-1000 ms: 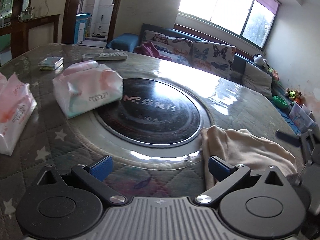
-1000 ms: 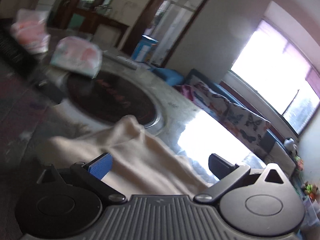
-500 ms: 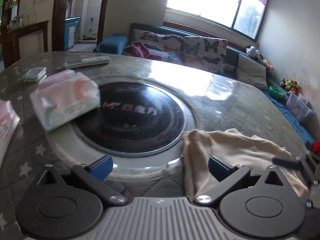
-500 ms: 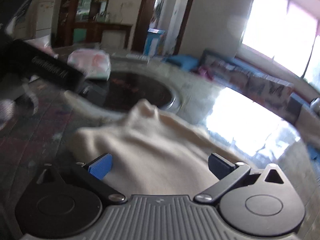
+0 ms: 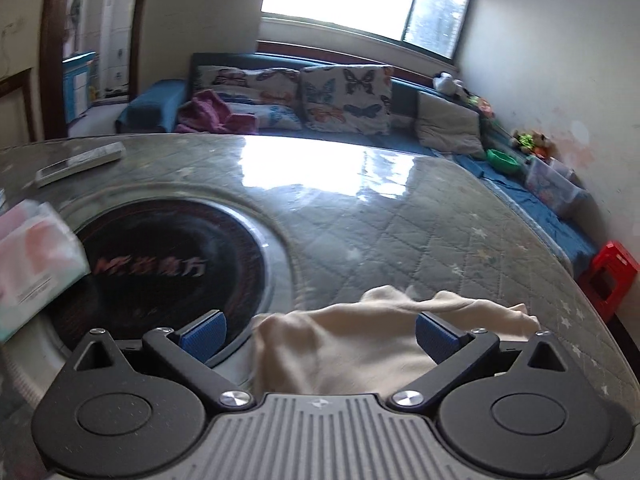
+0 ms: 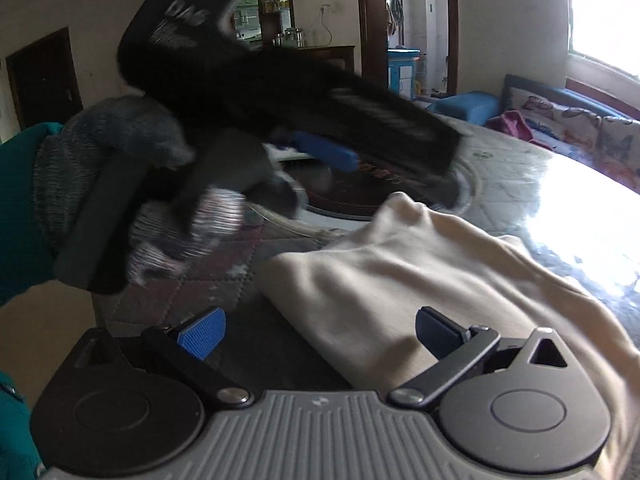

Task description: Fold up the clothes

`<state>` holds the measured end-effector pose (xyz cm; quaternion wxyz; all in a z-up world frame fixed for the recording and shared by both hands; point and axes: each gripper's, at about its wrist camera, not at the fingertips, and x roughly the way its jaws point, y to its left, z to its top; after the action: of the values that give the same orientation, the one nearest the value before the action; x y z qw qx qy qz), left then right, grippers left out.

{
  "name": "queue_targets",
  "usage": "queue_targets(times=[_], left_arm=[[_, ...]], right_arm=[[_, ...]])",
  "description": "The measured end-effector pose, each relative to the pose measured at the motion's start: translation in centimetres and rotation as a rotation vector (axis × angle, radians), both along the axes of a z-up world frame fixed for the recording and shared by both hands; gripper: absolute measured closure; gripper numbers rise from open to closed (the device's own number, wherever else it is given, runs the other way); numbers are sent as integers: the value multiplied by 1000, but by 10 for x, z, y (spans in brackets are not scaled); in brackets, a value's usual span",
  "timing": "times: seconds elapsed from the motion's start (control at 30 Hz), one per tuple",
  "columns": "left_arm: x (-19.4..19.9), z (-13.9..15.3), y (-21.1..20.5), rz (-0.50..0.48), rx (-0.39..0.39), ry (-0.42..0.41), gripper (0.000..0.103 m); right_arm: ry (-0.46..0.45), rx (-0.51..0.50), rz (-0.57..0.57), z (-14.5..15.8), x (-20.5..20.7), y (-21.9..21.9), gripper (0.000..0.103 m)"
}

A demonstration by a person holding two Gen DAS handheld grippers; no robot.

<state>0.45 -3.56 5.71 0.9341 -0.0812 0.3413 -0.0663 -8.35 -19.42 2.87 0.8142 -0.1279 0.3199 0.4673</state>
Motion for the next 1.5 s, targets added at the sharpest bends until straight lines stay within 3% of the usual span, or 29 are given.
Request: queue_targets(times=[0.07, 0.2, 0.33, 0.57, 0.87, 1.13, 1.5], left_arm=[[7, -5, -3, -12, 12, 13, 4], [19, -22, -7, 8, 79, 53, 11], [24, -37, -8, 20, 136, 84, 12], [23, -43, 3, 56, 115, 107, 11], [-19, -25, 4, 21, 116, 18, 11], [-35, -33, 0, -6, 129, 30, 11], [-40, -45, -6, -49, 151, 51, 10]], right_arm=[[35, 7, 21, -3, -1, 3, 1], [21, -6, 50, -5, -12, 0, 1], [36, -9, 81, -6, -21, -5, 1], [62, 13, 77, -3, -29, -18, 1], [98, 127, -159, 15, 4, -74, 1], [285, 264, -336, 8, 79, -110, 0], [325, 230, -406, -16, 131, -92, 1]])
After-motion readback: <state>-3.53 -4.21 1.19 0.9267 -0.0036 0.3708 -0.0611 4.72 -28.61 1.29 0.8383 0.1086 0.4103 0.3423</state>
